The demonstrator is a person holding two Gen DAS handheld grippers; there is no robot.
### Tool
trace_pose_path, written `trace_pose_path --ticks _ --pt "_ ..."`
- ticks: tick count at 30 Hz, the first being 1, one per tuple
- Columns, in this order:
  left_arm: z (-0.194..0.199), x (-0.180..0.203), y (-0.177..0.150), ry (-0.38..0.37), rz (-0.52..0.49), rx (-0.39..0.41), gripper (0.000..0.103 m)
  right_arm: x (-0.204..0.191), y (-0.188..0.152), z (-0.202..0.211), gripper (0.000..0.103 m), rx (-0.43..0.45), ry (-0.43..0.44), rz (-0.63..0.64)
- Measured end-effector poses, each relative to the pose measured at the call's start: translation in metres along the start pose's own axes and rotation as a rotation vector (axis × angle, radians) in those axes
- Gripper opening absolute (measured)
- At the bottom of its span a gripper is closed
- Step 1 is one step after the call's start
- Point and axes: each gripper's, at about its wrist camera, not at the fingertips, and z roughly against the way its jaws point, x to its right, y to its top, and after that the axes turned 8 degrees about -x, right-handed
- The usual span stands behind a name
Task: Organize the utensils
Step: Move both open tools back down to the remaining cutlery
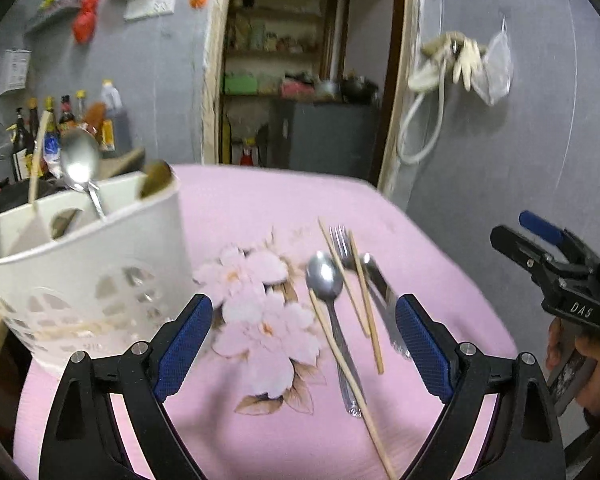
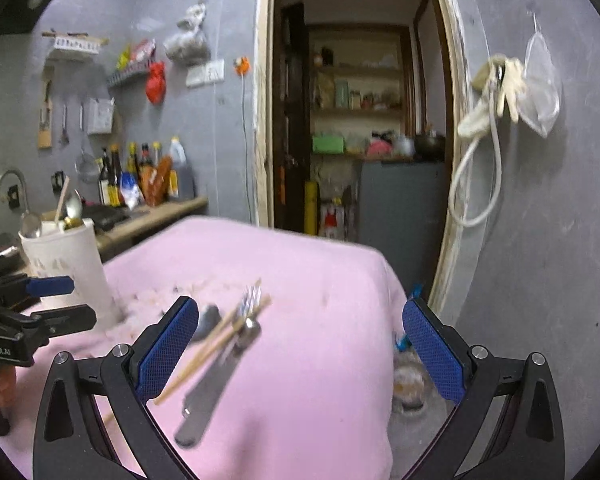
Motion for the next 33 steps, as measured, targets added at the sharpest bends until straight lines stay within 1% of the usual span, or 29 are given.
trace_pose_path --ticks 4,5,6,7,9,10,11,12,17,18,20,23,24,26,28,29,31,33 --pt "-0.019 0.003 0.001 0.001 -0.010 -0.083 0.087 0.006 -0.006 -0.017 0.103 -0.089 0.008 -0.019" --pt "-0.022 0.002 0.002 -0.003 -0.007 -0.097 0.084 0.007 -0.008 -0.021 0.103 -0.108 0.013 -0.025" --pt "-0.026 0.002 0.001 -0.010 -0.005 -0.115 0.079 0.008 -0.008 -0.025 0.103 -0.130 0.018 -0.029" --pt "-0.031 0.002 0.001 -0.017 -0.002 -0.135 0.075 0.009 -0.008 -0.028 0.103 -0.148 0.021 -0.032" --pt "-0.041 0.001 0.001 -0.034 0.005 -0.182 0.062 0.010 -0.008 -0.031 0.103 -0.169 0.028 -0.037" --pt "-0.045 0.000 0.001 -0.045 0.012 -0.203 0.058 0.010 -0.008 -0.032 0.103 -0.178 0.032 -0.038" --pt "-0.049 -0.002 0.001 -0.058 0.021 -0.220 0.050 0.010 -0.009 -0.033 0.103 -0.187 0.036 -0.038" --pt "-0.052 -0.003 0.001 -0.073 0.030 -0.238 0.045 0.010 -0.009 -0.034 0.103 -0.193 0.041 -0.037" --pt "-0.063 -0.006 0.004 -0.117 0.068 -0.292 0.032 0.006 -0.012 -0.043 0.101 -0.242 0.057 -0.010" --pt "-0.066 -0.007 0.005 -0.122 0.075 -0.302 0.029 0.005 -0.012 -0.045 0.100 -0.258 0.061 0.001" --pt "-0.071 -0.009 0.008 -0.126 0.090 -0.327 0.025 -0.001 -0.012 -0.050 0.093 -0.284 0.071 0.022" --pt "-0.077 -0.012 0.011 -0.132 0.111 -0.353 0.024 -0.009 -0.013 -0.056 0.083 -0.318 0.082 0.065" --pt "-0.077 -0.013 0.013 -0.132 0.118 -0.359 0.024 -0.012 -0.013 -0.058 0.082 -0.330 0.086 0.082" --pt "-0.080 -0.018 0.016 -0.136 0.146 -0.365 0.024 -0.017 -0.014 -0.062 0.077 -0.350 0.090 0.108" --pt "-0.083 -0.021 0.019 -0.133 0.166 -0.366 0.020 -0.023 -0.015 -0.067 0.073 -0.380 0.094 0.137" --pt "-0.084 -0.023 0.020 -0.126 0.175 -0.366 0.016 -0.025 -0.016 -0.070 0.071 -0.396 0.092 0.148" --pt "-0.084 -0.027 0.021 -0.129 0.189 -0.365 0.013 -0.030 -0.018 -0.077 0.066 -0.434 0.088 0.176" --pt "-0.085 -0.031 0.022 -0.135 0.203 -0.363 0.009 -0.034 -0.017 -0.082 0.065 -0.447 0.086 0.202"
